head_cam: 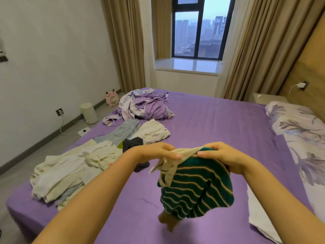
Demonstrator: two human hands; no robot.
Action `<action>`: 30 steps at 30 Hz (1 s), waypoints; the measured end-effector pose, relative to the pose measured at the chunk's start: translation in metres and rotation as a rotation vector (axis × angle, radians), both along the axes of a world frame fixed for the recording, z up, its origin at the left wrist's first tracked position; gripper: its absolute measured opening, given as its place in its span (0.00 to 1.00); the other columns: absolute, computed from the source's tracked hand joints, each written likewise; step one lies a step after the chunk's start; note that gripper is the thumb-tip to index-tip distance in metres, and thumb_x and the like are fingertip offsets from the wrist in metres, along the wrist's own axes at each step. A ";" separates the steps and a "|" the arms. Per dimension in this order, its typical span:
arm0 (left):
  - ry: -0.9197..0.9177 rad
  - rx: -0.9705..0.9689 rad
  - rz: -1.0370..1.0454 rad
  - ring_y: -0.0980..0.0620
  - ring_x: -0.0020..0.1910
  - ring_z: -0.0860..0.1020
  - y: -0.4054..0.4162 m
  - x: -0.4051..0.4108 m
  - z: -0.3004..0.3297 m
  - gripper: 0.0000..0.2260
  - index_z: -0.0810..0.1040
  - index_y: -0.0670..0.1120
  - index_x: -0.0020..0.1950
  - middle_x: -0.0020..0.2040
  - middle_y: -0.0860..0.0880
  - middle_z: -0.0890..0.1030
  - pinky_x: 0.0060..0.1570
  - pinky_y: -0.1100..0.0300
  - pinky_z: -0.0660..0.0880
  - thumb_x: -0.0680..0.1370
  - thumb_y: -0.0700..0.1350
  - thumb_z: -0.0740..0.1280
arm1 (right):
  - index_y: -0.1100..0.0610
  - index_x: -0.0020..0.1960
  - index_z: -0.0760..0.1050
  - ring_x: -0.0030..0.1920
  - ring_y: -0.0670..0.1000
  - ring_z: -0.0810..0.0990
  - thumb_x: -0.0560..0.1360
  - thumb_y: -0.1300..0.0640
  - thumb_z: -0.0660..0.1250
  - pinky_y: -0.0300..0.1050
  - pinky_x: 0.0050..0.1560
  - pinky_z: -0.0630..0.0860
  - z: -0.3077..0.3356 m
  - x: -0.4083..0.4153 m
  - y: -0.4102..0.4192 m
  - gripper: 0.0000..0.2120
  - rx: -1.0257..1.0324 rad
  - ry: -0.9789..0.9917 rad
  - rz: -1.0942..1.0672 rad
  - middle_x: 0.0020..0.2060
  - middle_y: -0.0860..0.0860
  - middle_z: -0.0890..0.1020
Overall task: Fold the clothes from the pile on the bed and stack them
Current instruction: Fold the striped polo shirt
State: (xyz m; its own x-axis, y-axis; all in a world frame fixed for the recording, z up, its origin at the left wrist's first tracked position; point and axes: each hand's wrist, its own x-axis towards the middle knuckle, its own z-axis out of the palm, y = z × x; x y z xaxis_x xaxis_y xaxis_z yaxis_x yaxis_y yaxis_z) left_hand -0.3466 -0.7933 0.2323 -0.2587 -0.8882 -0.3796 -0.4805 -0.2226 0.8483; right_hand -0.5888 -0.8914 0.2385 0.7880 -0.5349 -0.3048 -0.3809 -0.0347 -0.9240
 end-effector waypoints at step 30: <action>0.207 -0.054 0.216 0.48 0.54 0.81 0.011 0.003 -0.026 0.12 0.79 0.45 0.58 0.54 0.45 0.83 0.56 0.57 0.77 0.75 0.38 0.70 | 0.55 0.52 0.83 0.43 0.55 0.85 0.70 0.48 0.70 0.50 0.40 0.80 -0.061 -0.064 -0.032 0.15 0.318 -0.257 -0.578 0.47 0.59 0.84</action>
